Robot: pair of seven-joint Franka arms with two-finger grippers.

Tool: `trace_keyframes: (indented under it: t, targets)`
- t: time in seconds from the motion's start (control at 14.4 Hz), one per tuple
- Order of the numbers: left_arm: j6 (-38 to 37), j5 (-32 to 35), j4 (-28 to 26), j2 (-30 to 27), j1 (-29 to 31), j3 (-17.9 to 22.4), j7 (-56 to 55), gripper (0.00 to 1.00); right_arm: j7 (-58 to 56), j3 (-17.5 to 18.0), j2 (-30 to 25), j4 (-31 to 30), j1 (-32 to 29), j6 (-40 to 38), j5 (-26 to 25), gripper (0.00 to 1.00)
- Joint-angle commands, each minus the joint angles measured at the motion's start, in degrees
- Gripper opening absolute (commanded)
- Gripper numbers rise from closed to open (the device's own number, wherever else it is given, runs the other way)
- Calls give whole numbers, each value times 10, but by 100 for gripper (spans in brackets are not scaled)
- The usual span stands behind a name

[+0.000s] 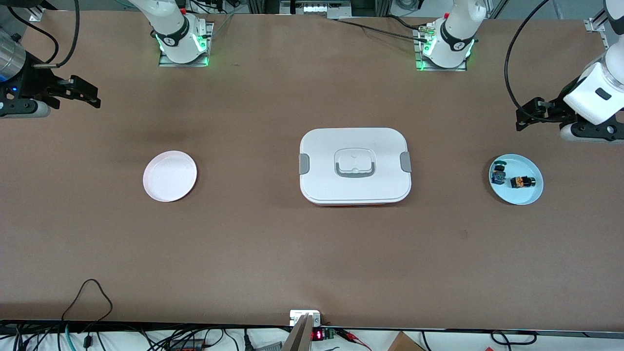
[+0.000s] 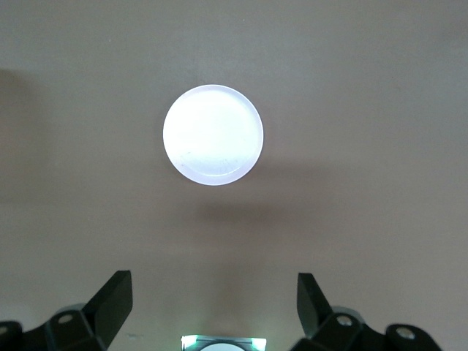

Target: Transfer orange switch to right arm and place

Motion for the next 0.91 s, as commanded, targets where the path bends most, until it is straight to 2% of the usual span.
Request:
trace_keyframes:
  t: [0.0,0.84]
  targets:
    - [-14,-6,22,10,-1,2,-2,100,-3,4,-4,-3,-2,-4,-7,100]
    - [-14,-5,22,10,-1,3,-8,100,-3,4,-4,-4,-2,-5,-7,100]
